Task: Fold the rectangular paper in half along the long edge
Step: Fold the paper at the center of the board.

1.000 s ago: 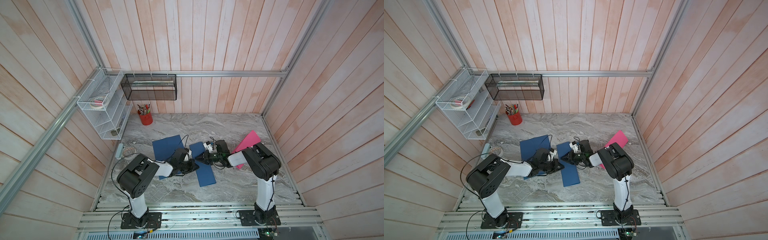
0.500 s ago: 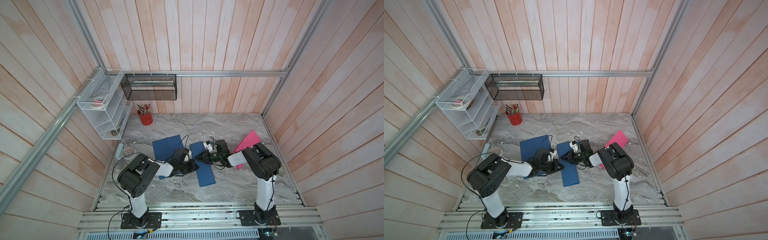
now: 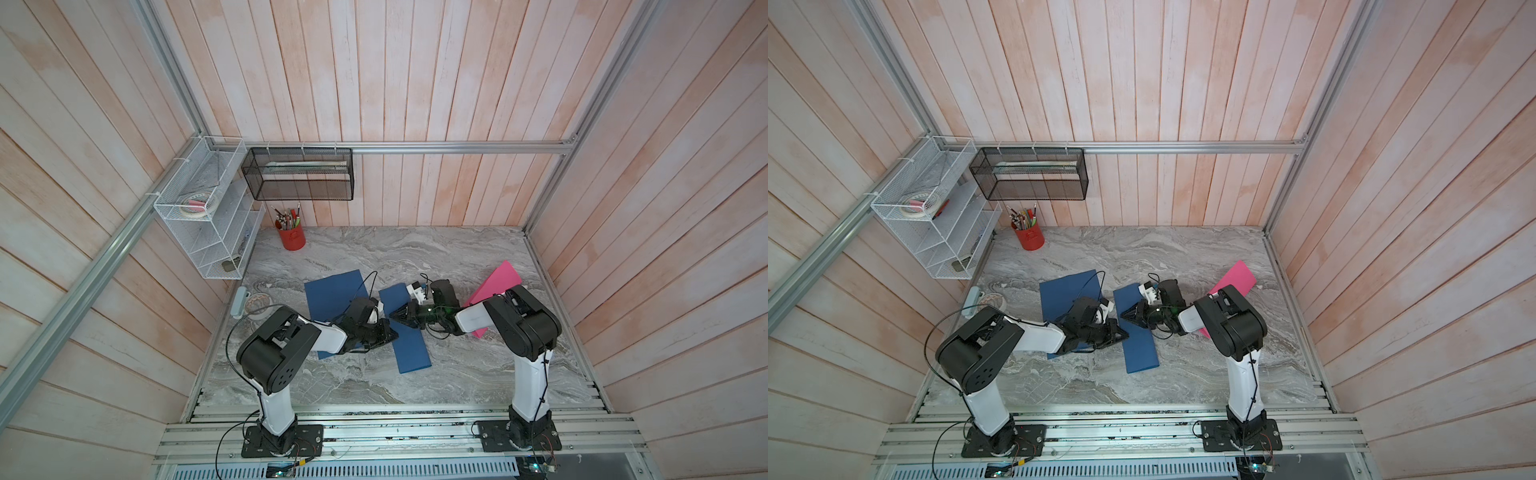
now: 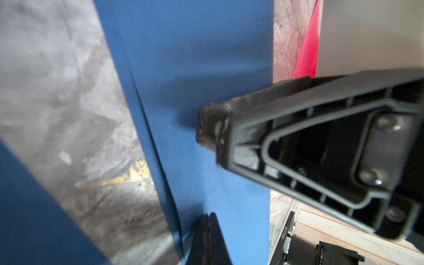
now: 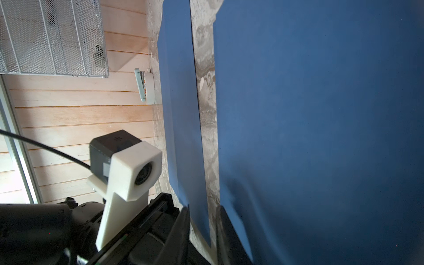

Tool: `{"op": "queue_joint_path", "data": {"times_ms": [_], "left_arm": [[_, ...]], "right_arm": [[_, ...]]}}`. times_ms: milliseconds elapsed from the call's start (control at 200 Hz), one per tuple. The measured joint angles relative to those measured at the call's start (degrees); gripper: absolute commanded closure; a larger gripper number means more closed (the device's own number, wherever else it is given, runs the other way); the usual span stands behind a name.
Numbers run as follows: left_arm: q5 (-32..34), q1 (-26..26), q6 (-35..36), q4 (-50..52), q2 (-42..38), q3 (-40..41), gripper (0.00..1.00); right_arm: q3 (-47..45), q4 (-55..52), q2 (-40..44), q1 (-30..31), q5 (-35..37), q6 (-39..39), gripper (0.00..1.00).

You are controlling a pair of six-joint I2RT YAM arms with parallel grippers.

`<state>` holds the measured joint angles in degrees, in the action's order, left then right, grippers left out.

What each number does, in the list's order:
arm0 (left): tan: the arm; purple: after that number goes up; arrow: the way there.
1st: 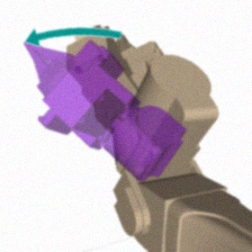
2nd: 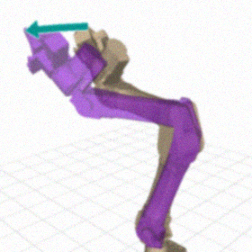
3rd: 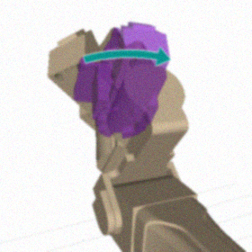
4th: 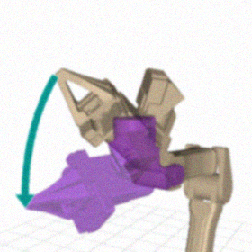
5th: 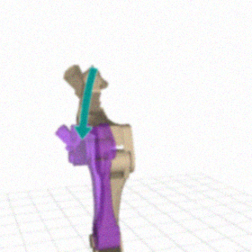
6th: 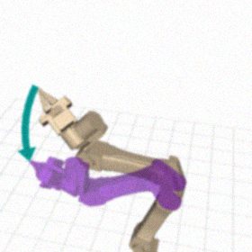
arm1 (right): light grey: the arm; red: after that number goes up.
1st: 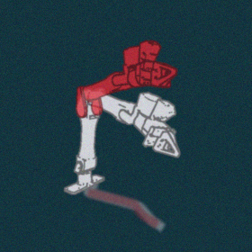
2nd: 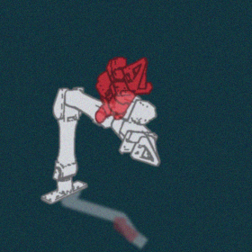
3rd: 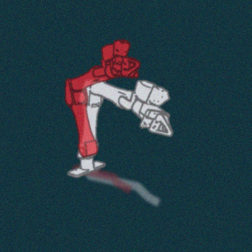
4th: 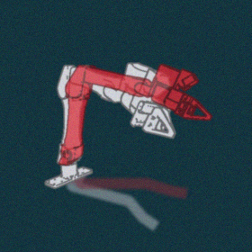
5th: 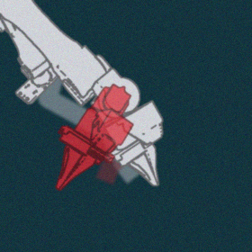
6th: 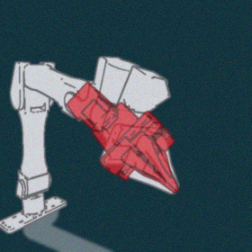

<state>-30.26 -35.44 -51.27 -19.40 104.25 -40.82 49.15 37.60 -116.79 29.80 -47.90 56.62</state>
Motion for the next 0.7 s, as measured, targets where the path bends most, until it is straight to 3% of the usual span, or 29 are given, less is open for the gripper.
{"op": "queue_joint_path", "data": {"times_ms": [305,560,700], "left_arm": [[-0.35,-0.2,-0.02,-0.96,0.48,-0.02,1.0],[-0.66,-0.26,-0.02,-1.49,0.81,-0.02,1.0],[-0.83,-0.33,-0.02,-2.12,1.09,-0.02,1.0]], "right_arm": [[-0.02,-1.11,0.11,-0.42,-0.02,-0.39,0.77],[0.66,-7.93,7.67,-2.89,0.02,-4.37,0.77],[1.09,-9.01,9.73,-4.7,-0.13,-6.23,0.86]]}}
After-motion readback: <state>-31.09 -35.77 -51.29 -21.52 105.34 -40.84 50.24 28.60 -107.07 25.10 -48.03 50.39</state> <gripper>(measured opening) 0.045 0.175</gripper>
